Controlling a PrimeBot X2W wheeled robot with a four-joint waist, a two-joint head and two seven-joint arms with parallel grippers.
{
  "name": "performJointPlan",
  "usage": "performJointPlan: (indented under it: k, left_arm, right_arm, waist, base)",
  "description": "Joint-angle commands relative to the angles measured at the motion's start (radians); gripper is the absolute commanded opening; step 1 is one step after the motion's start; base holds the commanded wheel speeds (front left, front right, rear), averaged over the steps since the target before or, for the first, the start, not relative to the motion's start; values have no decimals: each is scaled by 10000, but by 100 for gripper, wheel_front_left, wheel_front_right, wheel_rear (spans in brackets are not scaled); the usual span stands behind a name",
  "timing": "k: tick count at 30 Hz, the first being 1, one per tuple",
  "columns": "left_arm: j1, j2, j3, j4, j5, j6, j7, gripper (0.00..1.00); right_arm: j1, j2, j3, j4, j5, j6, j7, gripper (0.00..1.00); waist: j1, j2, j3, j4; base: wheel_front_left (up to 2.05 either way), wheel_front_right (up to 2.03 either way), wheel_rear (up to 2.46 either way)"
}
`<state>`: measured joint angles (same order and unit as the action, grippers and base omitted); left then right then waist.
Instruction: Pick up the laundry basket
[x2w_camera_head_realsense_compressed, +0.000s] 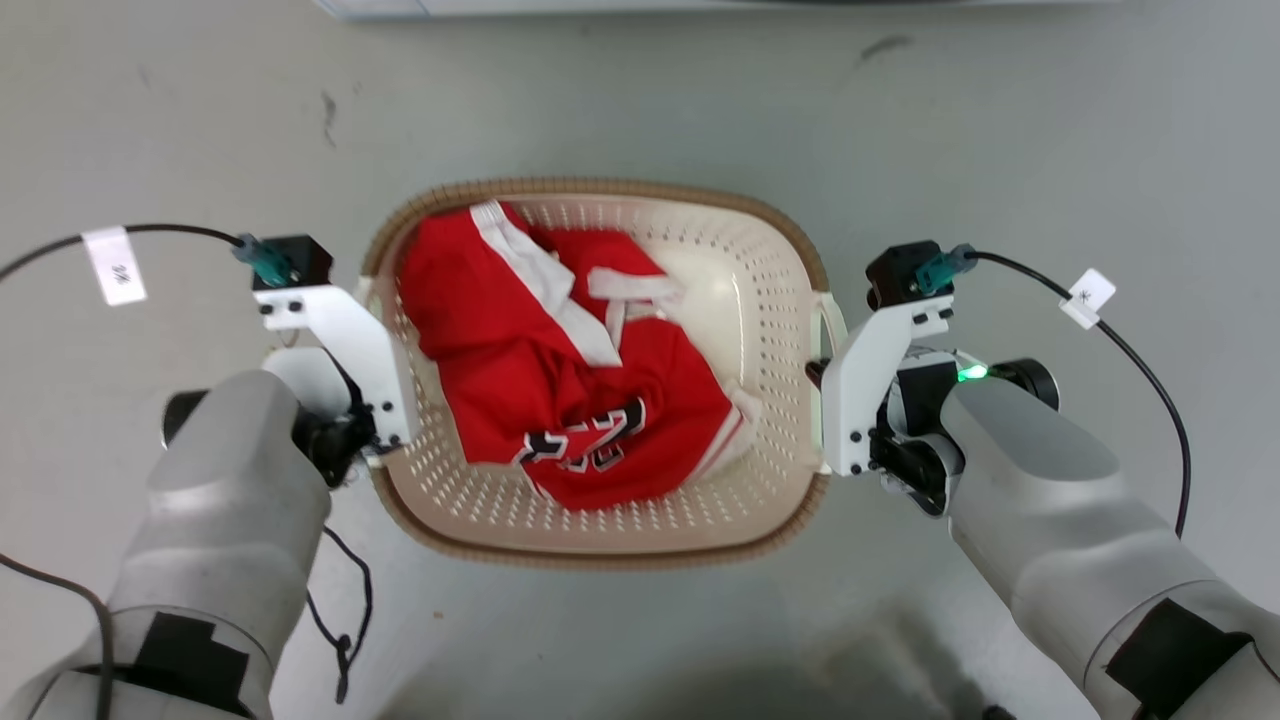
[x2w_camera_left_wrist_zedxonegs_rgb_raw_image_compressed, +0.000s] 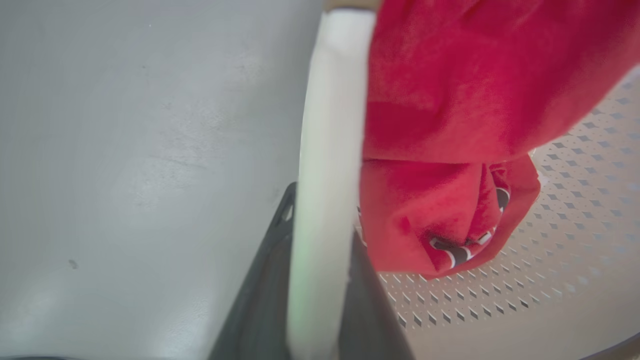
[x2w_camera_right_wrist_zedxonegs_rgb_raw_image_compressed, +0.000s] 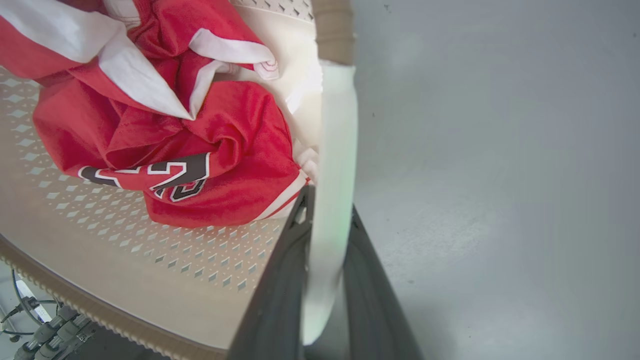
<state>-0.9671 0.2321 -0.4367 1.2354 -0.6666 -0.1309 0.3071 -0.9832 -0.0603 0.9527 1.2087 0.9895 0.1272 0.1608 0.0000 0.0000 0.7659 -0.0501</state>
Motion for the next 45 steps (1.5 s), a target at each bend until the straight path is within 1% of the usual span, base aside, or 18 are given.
performJointPlan:
  k: [1,8,14,20,33,40,45]
  left_arm:
    - [125,-270,-14,-22,-185,8,200,0]
    - [599,-667,-249,-24,-795,-17,1362,0]
    - [1003,-809,-405,-16,-1248,-42,2187,0]
    - [1280,-918,-540,22,-1621,-47,2973,0]
    - [1487,-1170,-769,72,-2194,-54,4249,0]
    - [1647,-1394,-846,135,-2449,-61,4829,0]
    - [1844,-1507,-903,180,-2586,-62,5101,0]
  right_arm:
    - [131,188,91,-51,130,76,100,0]
    - [532,228,307,192,504,95,878,0]
    - [879,248,407,267,845,95,1761,0]
    - [1100,138,498,133,1172,95,2536,0]
    - [1377,-250,693,-109,1792,97,4085,0]
    - [1561,-297,761,56,2046,96,4796,0]
    - [1690,-256,788,197,2162,96,5087,0]
  waist:
    - [0,0,-514,60]
    - [0,0,-1885,153]
    - [0,0,-3068,170]
    - [0,0,-3972,143]
    - [0,0,-5365,162]
    - [0,0,-6095,201]
    - [0,0,-6552,210]
  base:
    - [0,0,0]
    - [0,0,0]
    - [0,0,0]
    - [0,0,0]
    - [0,0,0]
    - [0,0,0]
    - [0,0,0]
